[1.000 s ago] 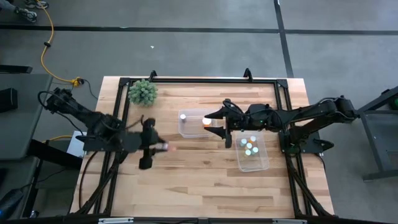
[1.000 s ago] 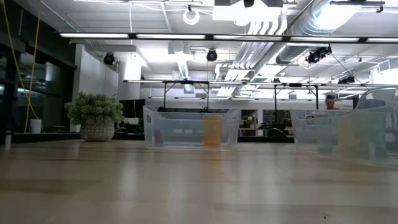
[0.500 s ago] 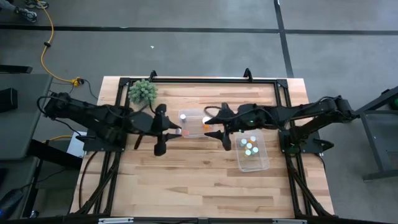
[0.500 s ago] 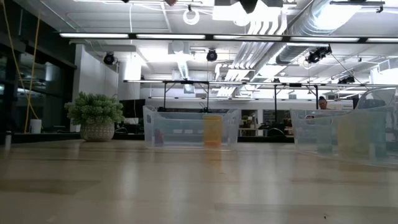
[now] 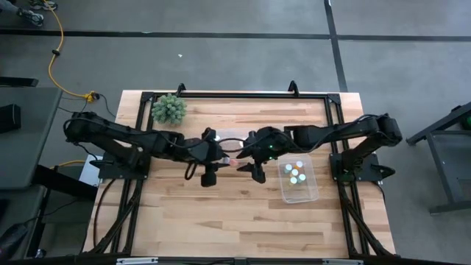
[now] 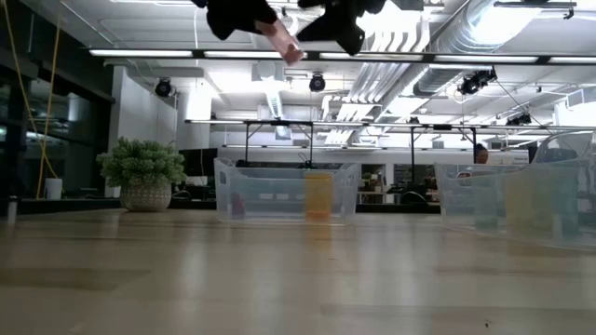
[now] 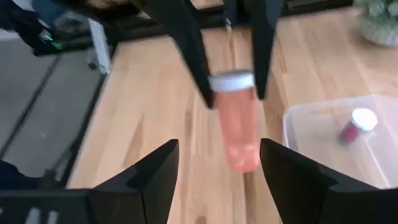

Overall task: Pick and place medicine bottles into bin by pill shape (circle, oval)
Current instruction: Put the pink tablet bottle into the bottom transparent bin

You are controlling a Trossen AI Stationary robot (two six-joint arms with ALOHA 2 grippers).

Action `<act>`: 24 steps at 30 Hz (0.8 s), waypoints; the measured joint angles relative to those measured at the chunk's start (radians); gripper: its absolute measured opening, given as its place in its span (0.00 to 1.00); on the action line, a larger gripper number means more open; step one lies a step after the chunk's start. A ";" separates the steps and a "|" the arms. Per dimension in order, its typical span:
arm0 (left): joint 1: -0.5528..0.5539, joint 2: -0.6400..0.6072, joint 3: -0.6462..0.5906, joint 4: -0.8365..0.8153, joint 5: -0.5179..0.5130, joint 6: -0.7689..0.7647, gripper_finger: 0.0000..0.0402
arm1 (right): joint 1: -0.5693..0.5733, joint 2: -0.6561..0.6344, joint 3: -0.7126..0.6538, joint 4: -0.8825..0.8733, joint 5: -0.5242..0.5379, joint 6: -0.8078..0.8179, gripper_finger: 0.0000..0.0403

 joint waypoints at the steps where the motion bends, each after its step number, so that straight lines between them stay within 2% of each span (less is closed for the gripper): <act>1: 0.000 0.005 0.000 0.015 0.003 0.005 0.28 | 0.000 0.008 0.000 -0.006 0.005 -0.001 0.54; 8: 0.000 0.014 0.000 0.057 0.008 0.007 0.28 | 0.000 0.043 0.000 0.008 0.043 -0.020 0.57; 24: 0.000 0.015 0.000 0.089 0.011 0.025 0.28 | 0.000 0.063 0.000 0.060 0.031 -0.017 0.57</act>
